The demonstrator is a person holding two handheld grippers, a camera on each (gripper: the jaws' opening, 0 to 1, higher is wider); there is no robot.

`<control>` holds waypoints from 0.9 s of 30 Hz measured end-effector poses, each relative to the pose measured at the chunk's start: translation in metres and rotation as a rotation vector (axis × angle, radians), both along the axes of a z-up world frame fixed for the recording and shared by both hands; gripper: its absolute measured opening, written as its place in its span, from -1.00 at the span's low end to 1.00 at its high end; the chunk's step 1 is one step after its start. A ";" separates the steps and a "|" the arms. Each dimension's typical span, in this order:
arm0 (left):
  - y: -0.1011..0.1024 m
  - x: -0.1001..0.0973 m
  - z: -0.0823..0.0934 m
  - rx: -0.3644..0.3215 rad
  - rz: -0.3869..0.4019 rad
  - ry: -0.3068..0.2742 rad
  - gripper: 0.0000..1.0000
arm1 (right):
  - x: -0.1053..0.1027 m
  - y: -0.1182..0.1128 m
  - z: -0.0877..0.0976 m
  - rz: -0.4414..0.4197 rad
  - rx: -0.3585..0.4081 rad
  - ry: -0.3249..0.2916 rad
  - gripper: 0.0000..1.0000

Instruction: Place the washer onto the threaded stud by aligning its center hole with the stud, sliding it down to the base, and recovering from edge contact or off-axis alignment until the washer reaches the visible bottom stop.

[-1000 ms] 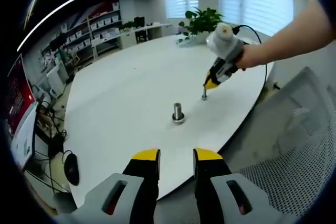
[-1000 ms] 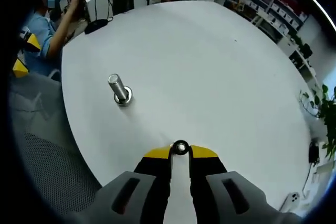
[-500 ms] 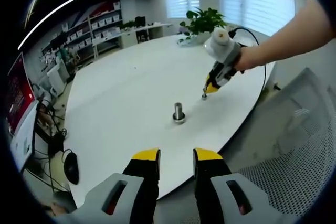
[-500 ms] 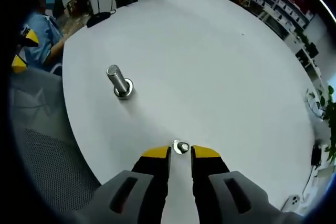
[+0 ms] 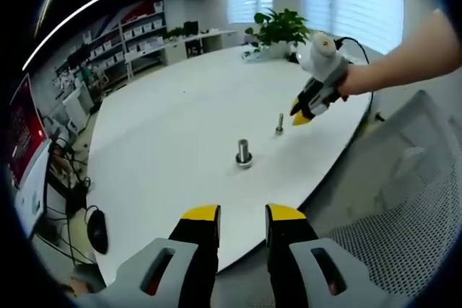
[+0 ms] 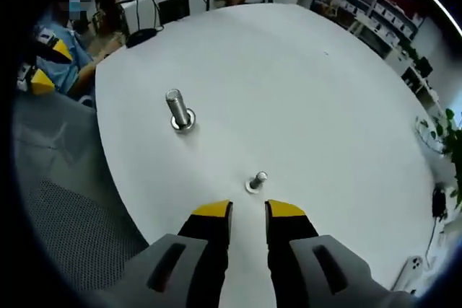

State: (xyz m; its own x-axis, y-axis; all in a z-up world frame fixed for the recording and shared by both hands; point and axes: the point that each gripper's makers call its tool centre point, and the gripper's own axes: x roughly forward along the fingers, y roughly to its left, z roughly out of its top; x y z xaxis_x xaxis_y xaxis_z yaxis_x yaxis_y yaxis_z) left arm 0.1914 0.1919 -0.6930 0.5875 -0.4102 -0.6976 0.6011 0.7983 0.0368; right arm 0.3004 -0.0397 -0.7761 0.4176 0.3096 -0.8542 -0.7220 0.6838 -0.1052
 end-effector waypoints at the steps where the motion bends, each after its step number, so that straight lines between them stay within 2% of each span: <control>1: 0.000 0.000 0.000 -0.001 -0.001 0.002 -0.55 | -0.001 -0.002 0.004 -0.006 0.009 -0.008 -0.58; 5: -0.001 -0.001 -0.001 -0.001 -0.005 0.006 -0.55 | -0.006 -0.011 0.025 -0.038 0.063 -0.061 -0.58; 8: -0.002 -0.002 -0.001 0.000 -0.011 0.008 -0.55 | -0.011 -0.011 0.056 -0.127 0.210 -0.089 -0.58; 12: -0.003 -0.003 -0.002 0.001 -0.018 0.013 -0.54 | -0.023 -0.018 0.086 -0.175 0.301 -0.153 -0.52; 14: -0.004 -0.003 -0.001 0.000 -0.021 0.013 -0.54 | -0.034 -0.026 0.093 -0.200 0.316 -0.156 -0.51; 16: -0.004 -0.003 -0.001 0.000 -0.024 0.012 -0.54 | -0.039 -0.032 0.102 -0.241 0.354 -0.189 -0.51; 19: -0.005 -0.004 -0.001 -0.002 -0.030 0.013 -0.54 | -0.050 -0.034 0.110 -0.301 0.423 -0.189 -0.49; 22: -0.006 -0.005 -0.002 0.005 -0.039 0.016 -0.54 | -0.061 -0.035 0.115 -0.295 0.427 -0.182 -0.44; 24: -0.006 -0.004 -0.001 0.004 -0.038 0.011 -0.54 | -0.068 -0.033 0.121 -0.311 0.463 -0.186 -0.43; 25: -0.005 -0.005 -0.001 0.000 -0.035 0.012 -0.54 | -0.073 -0.029 0.125 -0.329 0.505 -0.184 -0.43; 27: -0.004 -0.004 -0.001 0.003 -0.033 0.013 -0.54 | -0.079 -0.029 0.124 -0.335 0.509 -0.180 -0.42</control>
